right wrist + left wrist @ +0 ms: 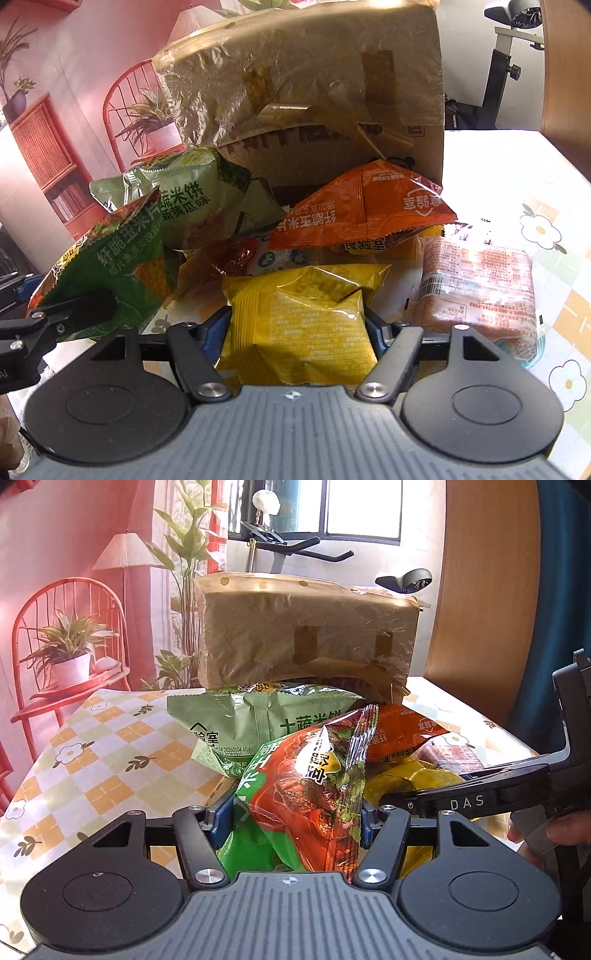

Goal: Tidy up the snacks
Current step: 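Close the left gripper on the red-orange bag while the right gripper grasps the yellow bag, then lift the red-orange bag with the left gripper while the right carries the yellow bag to the box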

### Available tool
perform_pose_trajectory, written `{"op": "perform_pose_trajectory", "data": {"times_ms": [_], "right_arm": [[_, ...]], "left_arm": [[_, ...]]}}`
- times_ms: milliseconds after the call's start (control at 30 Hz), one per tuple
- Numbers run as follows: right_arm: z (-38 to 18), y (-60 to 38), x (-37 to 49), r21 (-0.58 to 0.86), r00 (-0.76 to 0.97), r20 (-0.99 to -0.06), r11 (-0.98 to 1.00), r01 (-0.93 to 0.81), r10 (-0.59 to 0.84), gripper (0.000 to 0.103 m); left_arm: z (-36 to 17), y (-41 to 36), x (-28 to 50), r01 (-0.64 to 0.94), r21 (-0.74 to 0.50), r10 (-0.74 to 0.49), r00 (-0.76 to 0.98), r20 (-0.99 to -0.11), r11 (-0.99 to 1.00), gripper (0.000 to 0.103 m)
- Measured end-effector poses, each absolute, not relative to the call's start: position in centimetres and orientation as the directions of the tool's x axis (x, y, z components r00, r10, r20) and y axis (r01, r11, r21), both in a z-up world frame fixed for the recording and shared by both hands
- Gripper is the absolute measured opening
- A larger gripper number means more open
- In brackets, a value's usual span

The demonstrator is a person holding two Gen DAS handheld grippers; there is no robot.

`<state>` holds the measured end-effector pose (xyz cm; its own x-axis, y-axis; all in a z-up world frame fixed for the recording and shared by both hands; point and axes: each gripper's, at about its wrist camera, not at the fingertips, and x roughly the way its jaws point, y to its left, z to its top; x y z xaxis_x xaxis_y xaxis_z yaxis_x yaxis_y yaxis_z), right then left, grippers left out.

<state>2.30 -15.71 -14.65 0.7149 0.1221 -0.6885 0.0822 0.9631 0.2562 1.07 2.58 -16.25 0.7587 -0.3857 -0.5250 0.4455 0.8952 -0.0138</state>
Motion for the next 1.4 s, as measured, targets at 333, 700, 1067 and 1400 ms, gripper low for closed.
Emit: {"op": "perform_pose_trajectory", "data": {"times_ms": [333, 700, 1067, 1400], "right_arm": [[-10.6, -15.8, -0.2, 0.131, 0.792, -0.609, 0.982, 0.134, -0.027, 0.071], [-7.0, -17.0, 0.2, 0.084, 0.854, -0.511, 0.983, 0.165, -0.1, 0.071], [-4.1, -17.8, 1.5, 0.086, 0.893, -0.439, 0.985, 0.152, -0.1, 0.071], [1.0, -19.2, 5.8, 0.045, 0.932, -0.347, 0.99, 0.131, -0.108, 0.071]], "left_arm": [[-14.1, 2.7, -0.3, 0.478, -0.04, -0.442, 0.773, -0.456, 0.878, 0.065], [-9.2, 3.7, 0.2, 0.453, -0.093, -0.456, 0.824, -0.336, 0.887, 0.065], [-5.3, 3.9, 3.3, 0.389, -0.089, -0.398, 0.876, -0.272, 0.917, 0.065], [-1.4, 2.4, 8.7, 0.373, -0.12, -0.392, 0.884, -0.257, 0.92, 0.065]]}}
